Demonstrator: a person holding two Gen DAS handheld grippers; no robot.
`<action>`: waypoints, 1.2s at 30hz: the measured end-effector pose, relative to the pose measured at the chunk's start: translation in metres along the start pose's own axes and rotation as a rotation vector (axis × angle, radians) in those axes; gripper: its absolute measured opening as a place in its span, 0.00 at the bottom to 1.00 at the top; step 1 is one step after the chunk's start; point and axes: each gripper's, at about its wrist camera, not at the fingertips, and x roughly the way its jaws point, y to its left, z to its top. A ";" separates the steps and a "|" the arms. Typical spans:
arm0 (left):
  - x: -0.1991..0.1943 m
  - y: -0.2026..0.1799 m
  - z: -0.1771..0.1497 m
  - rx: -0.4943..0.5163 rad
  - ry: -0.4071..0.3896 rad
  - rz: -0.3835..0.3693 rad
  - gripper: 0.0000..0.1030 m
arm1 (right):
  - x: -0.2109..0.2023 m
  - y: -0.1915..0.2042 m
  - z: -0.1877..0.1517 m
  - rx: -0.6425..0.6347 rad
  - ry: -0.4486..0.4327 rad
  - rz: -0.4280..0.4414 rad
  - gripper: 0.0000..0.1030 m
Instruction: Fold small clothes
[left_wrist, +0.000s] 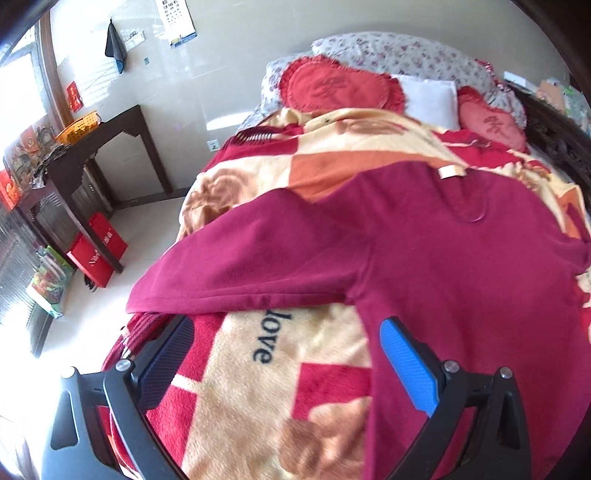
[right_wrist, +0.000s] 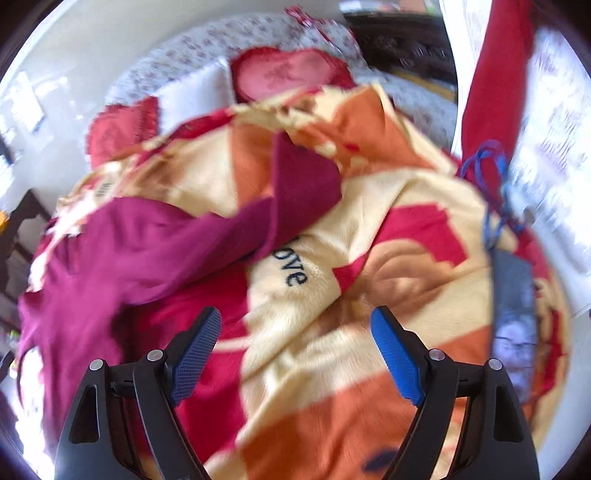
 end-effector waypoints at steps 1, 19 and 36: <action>-0.009 -0.002 0.001 -0.004 -0.007 -0.023 1.00 | -0.015 0.001 0.001 -0.017 -0.009 0.010 0.67; -0.058 -0.028 0.010 -0.015 -0.051 -0.068 0.99 | -0.121 0.129 -0.016 -0.280 -0.090 0.173 0.67; -0.027 -0.016 0.014 -0.073 -0.008 -0.054 0.99 | -0.030 0.298 -0.068 -0.472 -0.052 0.229 0.66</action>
